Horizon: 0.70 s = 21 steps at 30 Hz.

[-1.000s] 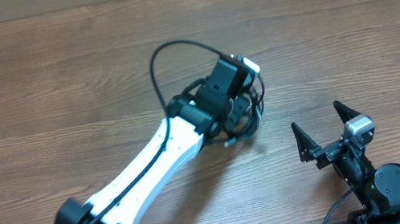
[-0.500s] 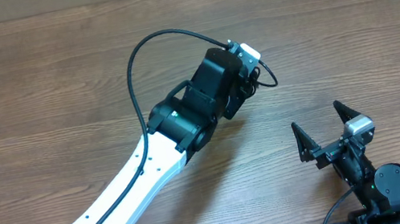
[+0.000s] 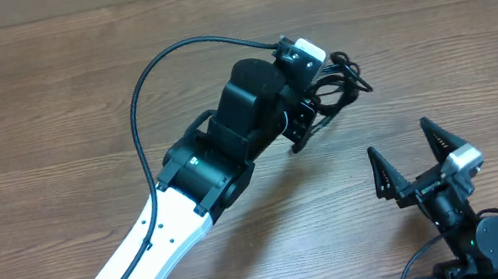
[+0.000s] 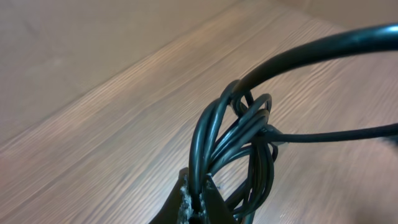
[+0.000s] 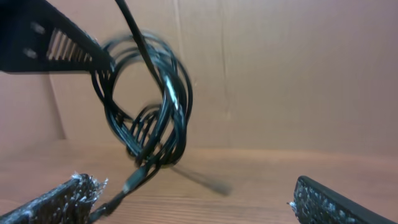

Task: Untangle cables
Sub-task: 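Lift the grasped cable bundle up with the left gripper, then move the right gripper toward the hanging cables and grasp a loop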

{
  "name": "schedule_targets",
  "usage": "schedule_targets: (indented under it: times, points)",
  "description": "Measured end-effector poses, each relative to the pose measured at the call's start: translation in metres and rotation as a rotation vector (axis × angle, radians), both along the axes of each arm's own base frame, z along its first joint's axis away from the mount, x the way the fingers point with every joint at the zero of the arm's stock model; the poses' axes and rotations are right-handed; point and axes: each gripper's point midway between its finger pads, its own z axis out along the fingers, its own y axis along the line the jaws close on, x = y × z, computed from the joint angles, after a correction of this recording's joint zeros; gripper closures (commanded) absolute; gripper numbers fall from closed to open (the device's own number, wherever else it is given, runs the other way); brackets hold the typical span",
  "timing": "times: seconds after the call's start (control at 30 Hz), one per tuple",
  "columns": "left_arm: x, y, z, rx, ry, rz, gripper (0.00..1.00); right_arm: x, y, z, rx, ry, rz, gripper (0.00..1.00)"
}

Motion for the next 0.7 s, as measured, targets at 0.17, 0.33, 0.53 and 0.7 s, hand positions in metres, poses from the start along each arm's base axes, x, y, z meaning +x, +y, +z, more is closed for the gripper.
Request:
schedule_targets:
  times: [0.17, 0.33, 0.53, 0.7]
  points:
    - [-0.011, -0.011, 0.011, -0.08, 0.027, -0.06, 0.96, -0.005, 0.001, -0.007, 0.1, 0.174, 0.018, 0.0]
    - [-0.016, -0.017, 0.015, -0.123, 0.053, -0.092, 0.96, -0.028, -0.001, 0.035, 0.128, 0.213, 0.015, 0.0]
    - [-0.02, -0.024, 0.024, -0.168, 0.053, -0.128, 0.96, -0.045, -0.009, 0.064, 0.134, 0.34, -0.038, 0.0]
    - [-0.025, -0.028, 0.028, -0.202, 0.069, -0.156, 0.96, -0.046, -0.015, 0.083, 0.123, 0.485, -0.08, 0.0]
